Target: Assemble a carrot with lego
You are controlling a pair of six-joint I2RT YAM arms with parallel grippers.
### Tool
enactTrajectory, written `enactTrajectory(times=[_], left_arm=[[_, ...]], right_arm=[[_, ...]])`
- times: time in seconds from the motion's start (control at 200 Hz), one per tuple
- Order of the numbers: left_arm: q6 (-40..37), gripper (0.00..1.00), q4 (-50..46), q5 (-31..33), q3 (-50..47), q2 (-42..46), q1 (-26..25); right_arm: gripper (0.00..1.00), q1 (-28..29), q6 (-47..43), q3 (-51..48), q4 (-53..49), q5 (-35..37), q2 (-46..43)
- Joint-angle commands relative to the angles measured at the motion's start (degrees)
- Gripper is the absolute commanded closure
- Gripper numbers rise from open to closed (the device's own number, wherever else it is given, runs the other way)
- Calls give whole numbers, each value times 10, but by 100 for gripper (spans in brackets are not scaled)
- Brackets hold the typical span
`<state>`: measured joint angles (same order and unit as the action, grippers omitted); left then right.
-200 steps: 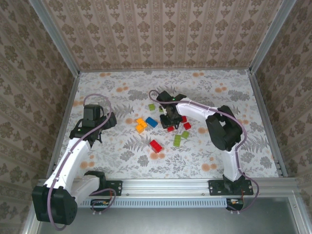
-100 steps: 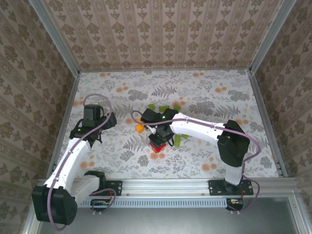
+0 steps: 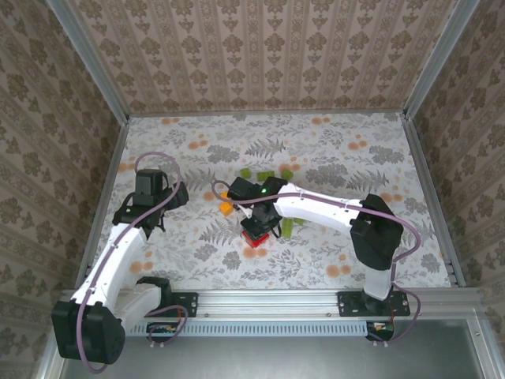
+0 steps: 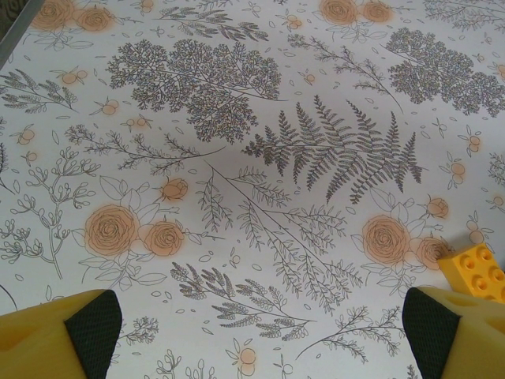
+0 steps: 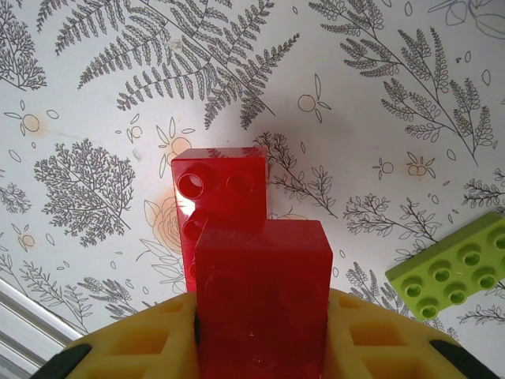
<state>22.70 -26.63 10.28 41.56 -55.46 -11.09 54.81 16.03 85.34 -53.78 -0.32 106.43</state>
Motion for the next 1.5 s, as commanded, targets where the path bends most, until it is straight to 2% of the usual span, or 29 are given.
enactTrajectory(times=[0.0,1.495], left_arm=[[-11,5,-3,8,20,-4,-4],[-13,5,-4,8,21,-4,-5]], right_arm=[[67,3,-3,10,4,-1,17],[67,5,-6,-3,30,-43,33]])
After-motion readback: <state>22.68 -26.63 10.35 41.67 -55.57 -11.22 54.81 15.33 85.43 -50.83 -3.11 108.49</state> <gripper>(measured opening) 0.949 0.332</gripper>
